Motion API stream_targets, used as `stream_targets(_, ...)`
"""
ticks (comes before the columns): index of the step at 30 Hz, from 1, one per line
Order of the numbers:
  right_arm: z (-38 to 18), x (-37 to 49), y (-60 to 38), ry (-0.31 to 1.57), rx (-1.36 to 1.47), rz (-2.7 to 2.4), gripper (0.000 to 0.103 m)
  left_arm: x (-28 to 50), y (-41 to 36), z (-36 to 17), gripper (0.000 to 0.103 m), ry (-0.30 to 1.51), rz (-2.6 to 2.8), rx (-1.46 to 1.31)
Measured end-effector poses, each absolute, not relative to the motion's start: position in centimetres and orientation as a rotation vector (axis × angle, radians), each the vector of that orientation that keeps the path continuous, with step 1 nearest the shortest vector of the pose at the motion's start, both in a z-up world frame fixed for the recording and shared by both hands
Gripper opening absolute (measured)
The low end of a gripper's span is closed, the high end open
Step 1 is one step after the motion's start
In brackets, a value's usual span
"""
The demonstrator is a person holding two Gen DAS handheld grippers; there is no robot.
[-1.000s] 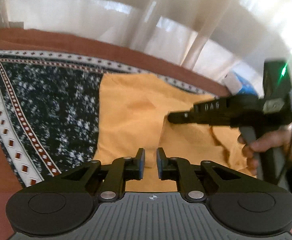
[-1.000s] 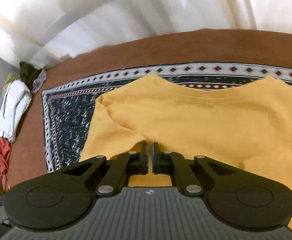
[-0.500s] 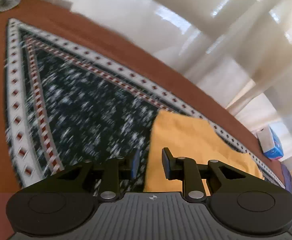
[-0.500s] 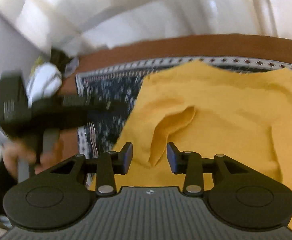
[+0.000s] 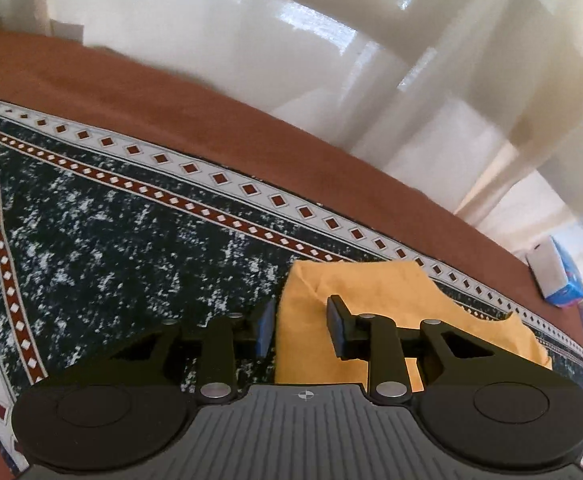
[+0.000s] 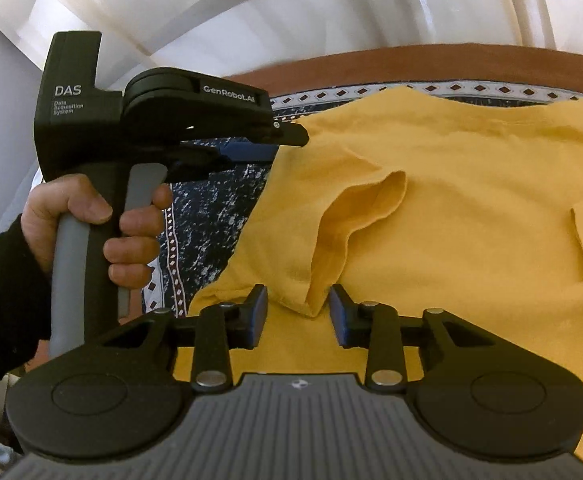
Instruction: Fold clothes
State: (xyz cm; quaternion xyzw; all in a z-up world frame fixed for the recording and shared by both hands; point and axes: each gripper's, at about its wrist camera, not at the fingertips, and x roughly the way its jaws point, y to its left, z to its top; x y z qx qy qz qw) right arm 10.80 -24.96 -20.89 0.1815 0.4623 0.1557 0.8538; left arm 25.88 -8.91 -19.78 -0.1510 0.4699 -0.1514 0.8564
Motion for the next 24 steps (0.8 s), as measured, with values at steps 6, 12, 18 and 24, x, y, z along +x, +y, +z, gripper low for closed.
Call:
stream_targets(6, -20.4, 10.9, -25.4, 0.975, 0.429, 0.307, 0.006, 26.0, -8.6, -19.5, 0.0, 0.96, -0.32, -0.276)
stream_targets(12, -20.2, 10.3, -26.0, 0.993, 0.469, 0.273, 0.006, 26.9, -8.1, -20.2, 0.0, 0.967, -0.301, -0.269)
stream_targets(18, -21.5, 9.9, -26.4, 1.02, 0.509, 0.238, 0.006, 27.2, -8.0, -20.4, 0.0, 0.95, -0.3, -0.284)
stream_targets(24, -21.4, 8.8, -27.0, 1.037, 0.505, 0.221, 0.009, 27.0, -7.0, -19.1, 0.028, 0.931, -0.285, -0.309)
